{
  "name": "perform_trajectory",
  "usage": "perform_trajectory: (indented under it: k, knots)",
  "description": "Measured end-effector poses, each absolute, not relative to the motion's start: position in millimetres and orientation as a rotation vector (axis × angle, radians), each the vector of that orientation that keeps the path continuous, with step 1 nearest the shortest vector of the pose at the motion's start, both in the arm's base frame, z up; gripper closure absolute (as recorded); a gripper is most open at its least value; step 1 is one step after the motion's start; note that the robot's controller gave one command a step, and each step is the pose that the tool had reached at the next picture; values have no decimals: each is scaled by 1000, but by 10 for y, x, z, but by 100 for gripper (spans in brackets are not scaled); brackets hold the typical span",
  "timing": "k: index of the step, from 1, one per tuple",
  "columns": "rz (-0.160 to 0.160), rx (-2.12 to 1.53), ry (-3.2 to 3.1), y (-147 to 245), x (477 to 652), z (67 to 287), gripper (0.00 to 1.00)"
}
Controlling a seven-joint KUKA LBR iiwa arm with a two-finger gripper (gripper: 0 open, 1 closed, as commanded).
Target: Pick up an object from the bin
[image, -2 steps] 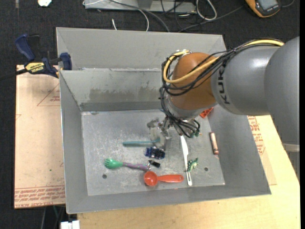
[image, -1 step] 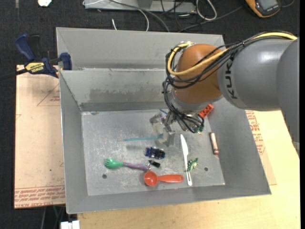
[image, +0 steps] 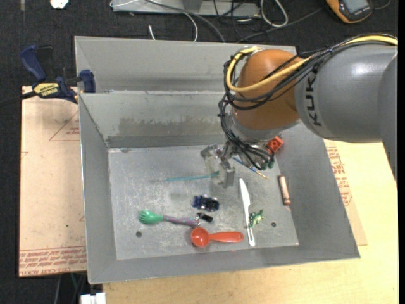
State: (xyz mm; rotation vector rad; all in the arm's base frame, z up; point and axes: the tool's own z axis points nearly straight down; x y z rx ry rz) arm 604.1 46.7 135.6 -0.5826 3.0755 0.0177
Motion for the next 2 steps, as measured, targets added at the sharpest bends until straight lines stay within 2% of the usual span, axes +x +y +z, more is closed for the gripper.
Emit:
perform_trajectory:
  k: [1, 2]
  knots:
    - [19, -583, 3079, 471, 6029, 1542, 100]
    - [21, -583, 3083, 475, 6023, 2019, 100]
